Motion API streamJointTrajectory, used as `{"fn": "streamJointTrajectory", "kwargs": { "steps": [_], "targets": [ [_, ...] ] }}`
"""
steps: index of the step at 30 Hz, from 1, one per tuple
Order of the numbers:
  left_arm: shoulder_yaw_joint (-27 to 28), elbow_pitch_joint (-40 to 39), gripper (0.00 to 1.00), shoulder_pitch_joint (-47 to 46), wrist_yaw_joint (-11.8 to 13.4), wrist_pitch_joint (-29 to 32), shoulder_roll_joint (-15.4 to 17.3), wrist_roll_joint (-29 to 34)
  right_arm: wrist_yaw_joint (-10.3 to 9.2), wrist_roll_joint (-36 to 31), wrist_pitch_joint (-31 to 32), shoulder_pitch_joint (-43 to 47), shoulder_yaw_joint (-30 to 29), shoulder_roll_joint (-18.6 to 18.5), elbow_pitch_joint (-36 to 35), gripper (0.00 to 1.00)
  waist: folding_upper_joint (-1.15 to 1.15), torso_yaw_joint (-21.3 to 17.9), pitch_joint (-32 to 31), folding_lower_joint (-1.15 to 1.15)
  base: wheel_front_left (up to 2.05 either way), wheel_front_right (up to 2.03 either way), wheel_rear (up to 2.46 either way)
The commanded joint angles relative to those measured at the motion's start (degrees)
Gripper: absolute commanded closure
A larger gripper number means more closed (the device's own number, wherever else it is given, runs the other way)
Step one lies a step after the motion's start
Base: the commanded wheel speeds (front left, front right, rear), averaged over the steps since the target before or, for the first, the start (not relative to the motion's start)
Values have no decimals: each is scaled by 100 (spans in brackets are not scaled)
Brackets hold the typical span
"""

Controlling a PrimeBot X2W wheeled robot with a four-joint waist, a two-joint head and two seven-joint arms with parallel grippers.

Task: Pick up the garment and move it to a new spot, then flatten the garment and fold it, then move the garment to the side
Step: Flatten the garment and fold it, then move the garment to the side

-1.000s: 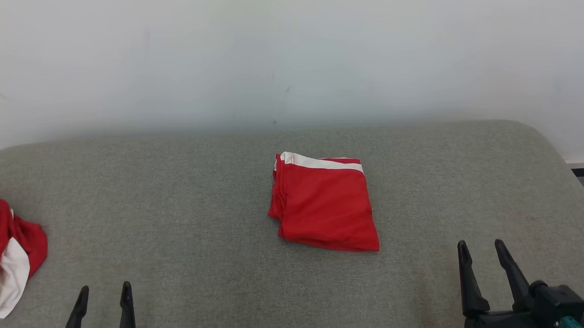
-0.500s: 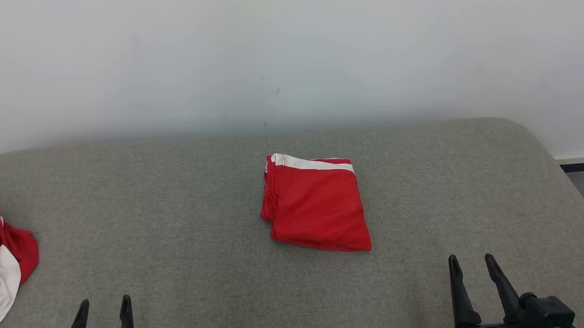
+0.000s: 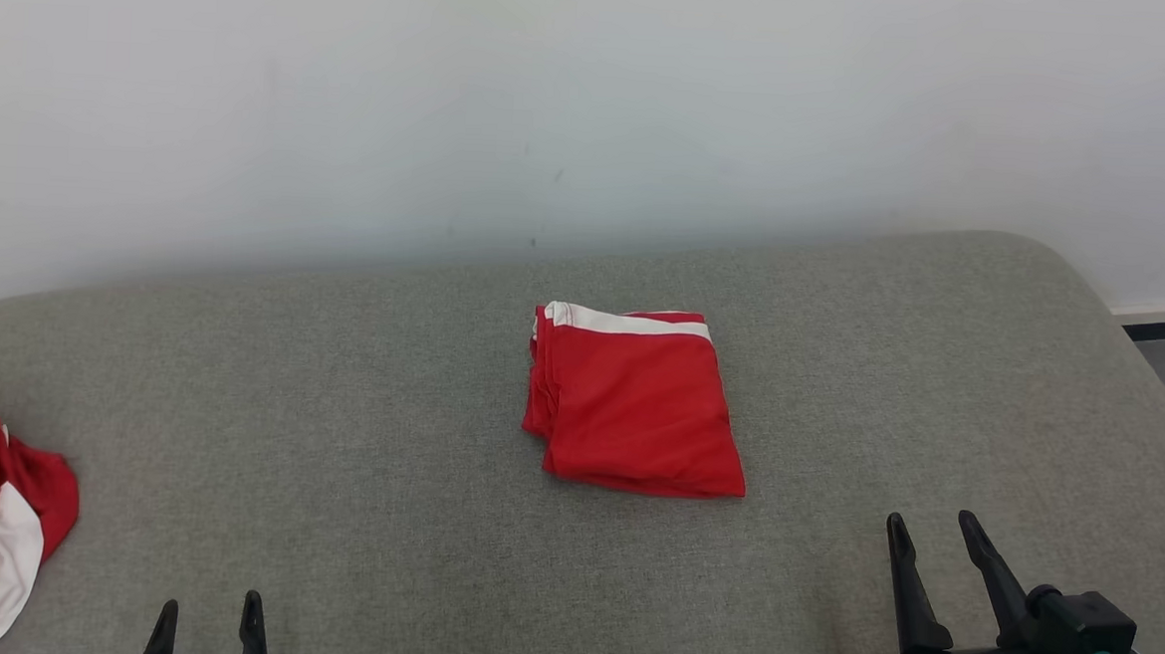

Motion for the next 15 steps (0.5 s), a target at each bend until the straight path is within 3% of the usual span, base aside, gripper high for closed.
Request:
{"fn": "streamJointTrajectory", "kwargs": {
  "steps": [1,15],
  "targets": [
    [16,16,0,14,-19,-20,-6,-9,-14,-10,-1,-22,2,26,19,0,0,11,8,0,0,0,0],
    [-33,43,0,-13,-40,-20,-6,34,-14,75,0,-93,-6,44,108,0,0,126,8,0,0,0,0]
  ]
}}
